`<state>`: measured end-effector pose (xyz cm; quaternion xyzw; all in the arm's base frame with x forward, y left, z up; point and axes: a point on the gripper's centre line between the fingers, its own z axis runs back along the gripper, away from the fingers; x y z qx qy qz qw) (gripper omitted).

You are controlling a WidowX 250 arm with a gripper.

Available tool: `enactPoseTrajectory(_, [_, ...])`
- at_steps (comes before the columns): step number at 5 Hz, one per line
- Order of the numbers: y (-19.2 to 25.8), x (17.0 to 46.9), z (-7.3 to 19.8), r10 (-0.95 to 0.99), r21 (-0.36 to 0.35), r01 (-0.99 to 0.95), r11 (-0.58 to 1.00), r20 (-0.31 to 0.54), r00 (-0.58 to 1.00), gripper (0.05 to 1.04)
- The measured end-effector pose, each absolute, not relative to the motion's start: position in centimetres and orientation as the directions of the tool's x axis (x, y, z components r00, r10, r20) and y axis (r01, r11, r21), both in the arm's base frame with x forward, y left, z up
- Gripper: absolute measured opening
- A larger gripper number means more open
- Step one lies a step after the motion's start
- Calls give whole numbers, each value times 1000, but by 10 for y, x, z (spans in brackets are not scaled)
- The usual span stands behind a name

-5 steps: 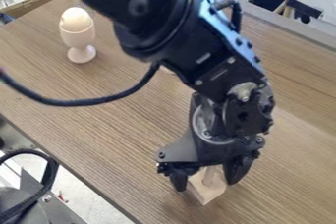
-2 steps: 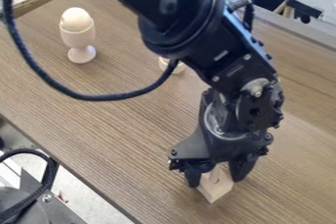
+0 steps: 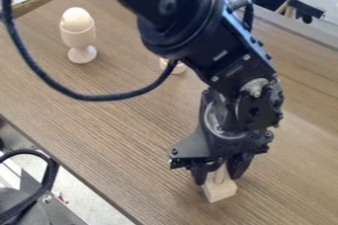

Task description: Removed the cube with a hole

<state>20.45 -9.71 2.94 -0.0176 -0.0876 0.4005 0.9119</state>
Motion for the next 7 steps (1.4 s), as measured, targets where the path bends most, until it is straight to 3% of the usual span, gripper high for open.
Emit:
enactPoseTrajectory(2, [-95, 200, 37, 731, -94, -727, 680, 163, 663, 571])
enactPoseTrajectory(7, [-95, 201, 63, 736, -162, -718, 676, 197, 648, 560])
